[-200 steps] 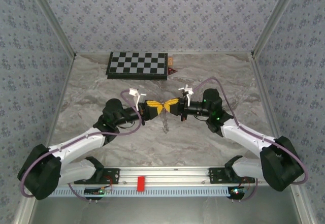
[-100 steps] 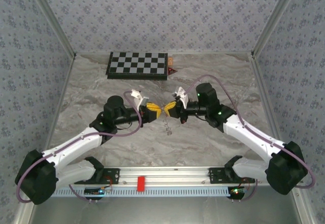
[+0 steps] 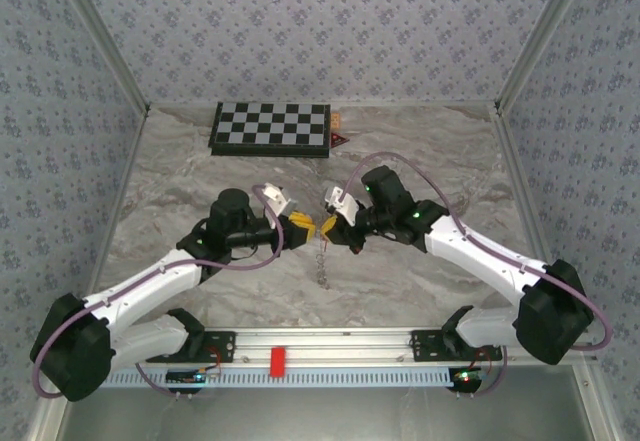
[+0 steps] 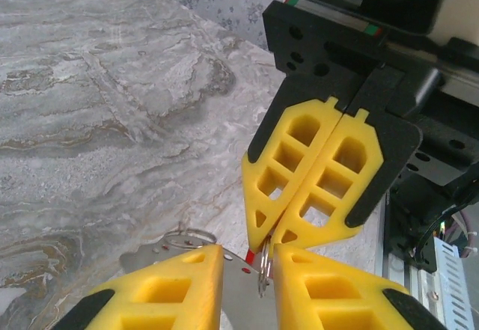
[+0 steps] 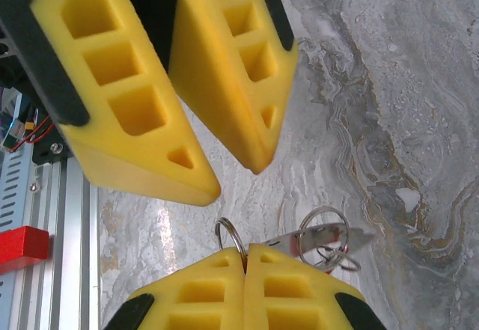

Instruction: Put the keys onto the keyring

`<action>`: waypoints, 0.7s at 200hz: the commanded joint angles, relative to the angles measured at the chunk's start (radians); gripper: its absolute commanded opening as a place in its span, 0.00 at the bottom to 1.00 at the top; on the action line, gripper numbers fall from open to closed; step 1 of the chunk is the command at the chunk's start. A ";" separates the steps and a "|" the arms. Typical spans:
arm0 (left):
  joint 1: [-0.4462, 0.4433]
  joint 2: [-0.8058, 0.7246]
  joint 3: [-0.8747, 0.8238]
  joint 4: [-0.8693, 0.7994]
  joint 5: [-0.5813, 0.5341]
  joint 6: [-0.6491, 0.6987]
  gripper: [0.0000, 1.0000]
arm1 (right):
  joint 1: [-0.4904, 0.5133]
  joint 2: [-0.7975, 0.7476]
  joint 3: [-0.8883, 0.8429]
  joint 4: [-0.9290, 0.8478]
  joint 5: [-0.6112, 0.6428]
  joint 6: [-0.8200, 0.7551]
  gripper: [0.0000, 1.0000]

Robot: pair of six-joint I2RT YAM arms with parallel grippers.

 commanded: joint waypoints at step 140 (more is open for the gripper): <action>0.008 0.009 0.027 -0.005 0.099 0.026 0.24 | 0.000 0.000 0.024 0.020 -0.008 0.000 0.00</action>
